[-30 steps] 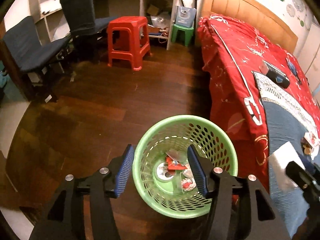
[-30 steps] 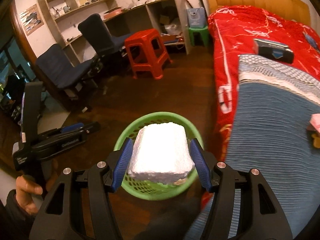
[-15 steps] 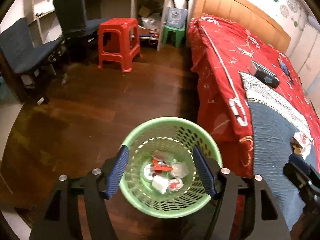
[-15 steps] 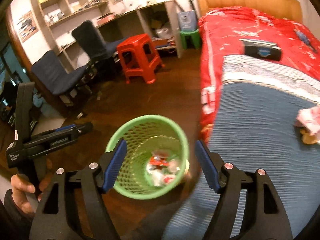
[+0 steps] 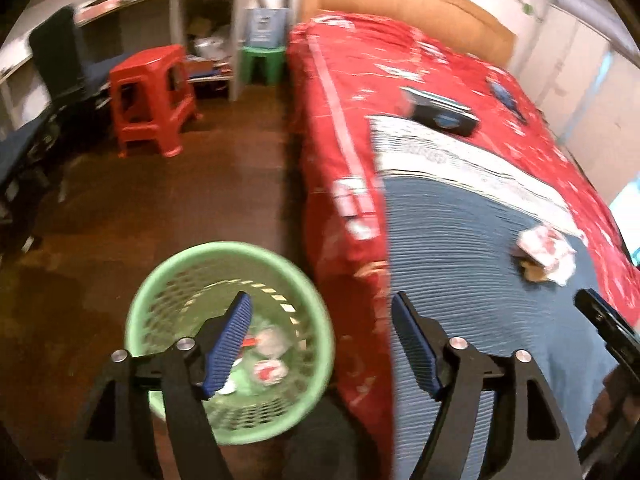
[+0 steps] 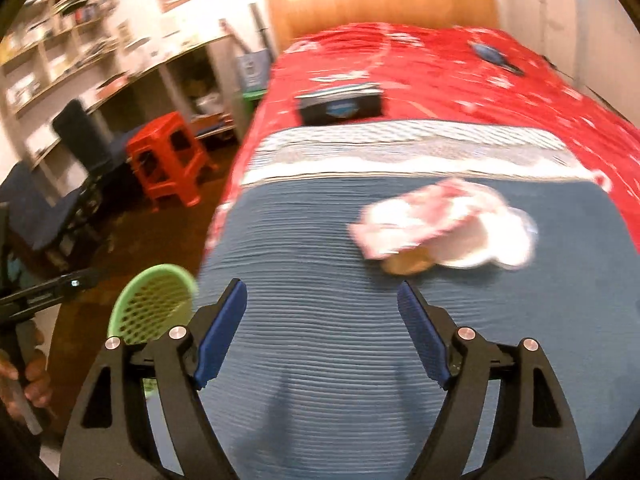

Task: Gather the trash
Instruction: 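Move the left tool back to the bed and grasp the pink snack wrapper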

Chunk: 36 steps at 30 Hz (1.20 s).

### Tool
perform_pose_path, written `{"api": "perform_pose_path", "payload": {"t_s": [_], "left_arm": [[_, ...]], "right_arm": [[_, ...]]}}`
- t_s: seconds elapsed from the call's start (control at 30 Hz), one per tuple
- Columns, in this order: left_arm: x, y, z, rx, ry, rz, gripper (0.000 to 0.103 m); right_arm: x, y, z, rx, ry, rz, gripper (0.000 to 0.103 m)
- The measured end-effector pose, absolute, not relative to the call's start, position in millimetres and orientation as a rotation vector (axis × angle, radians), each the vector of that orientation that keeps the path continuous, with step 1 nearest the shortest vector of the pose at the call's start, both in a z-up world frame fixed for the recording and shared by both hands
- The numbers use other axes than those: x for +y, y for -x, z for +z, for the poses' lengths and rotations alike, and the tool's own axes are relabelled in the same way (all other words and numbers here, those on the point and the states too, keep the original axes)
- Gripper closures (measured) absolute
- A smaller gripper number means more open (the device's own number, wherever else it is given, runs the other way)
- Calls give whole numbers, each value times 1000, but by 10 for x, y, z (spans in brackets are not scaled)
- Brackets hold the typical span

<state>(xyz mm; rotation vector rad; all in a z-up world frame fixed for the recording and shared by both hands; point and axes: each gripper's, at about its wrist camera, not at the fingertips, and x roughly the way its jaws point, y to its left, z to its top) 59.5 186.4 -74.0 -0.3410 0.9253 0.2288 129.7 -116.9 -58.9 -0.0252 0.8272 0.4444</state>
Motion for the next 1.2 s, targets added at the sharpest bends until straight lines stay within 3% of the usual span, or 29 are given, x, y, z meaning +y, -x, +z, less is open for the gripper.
{"api": "perform_pose_path", "payload": {"t_s": [0.27,0.53,1.2], "left_arm": [[873,-1273,-547,904,182,-43,16],[-16,-1935,-592,947,15,-314,10],[-713,-3001,-1093,1044,-150,-542,9]], "right_arm": [[-1929,-1504,-661,843,-25,335,25],[-2395,-1616,-713,861,-62,283,25],[-2732,-1823,-887,901,-84,280,25]]}}
